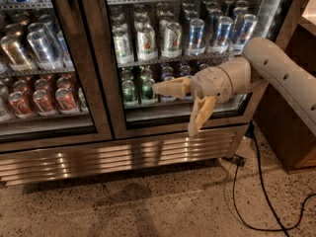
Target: Open left fridge door
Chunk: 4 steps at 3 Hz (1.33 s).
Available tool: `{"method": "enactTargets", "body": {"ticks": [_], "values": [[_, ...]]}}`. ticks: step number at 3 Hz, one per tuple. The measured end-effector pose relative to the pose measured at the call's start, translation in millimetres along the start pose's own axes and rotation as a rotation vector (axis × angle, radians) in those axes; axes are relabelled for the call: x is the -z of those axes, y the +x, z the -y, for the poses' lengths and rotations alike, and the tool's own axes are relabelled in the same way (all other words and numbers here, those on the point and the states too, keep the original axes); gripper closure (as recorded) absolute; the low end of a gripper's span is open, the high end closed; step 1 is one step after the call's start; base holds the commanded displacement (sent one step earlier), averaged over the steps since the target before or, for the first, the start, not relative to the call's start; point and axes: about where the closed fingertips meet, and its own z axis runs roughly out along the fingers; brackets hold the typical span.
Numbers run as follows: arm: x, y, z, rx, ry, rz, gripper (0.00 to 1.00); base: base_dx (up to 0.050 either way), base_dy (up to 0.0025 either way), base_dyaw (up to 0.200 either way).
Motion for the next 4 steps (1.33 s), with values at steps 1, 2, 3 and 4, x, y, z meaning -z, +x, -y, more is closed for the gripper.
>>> {"method": "enactTargets", "body": {"ticks": [1,2,3,4], "values": [[0,0,0,0.0,0.0,0.0,0.0,0.0,0.0,0.0],[-1,0,4,-0.012,0.041,0.004,0.0,0.0,0.0,0.0],[-2,0,5,-0.02,0.065,0.007,0.0,0.0,0.0,0.0],[-10,2,-6,-0.016,0.128,0.1,0.0,0.0,0.0,0.0]]}}
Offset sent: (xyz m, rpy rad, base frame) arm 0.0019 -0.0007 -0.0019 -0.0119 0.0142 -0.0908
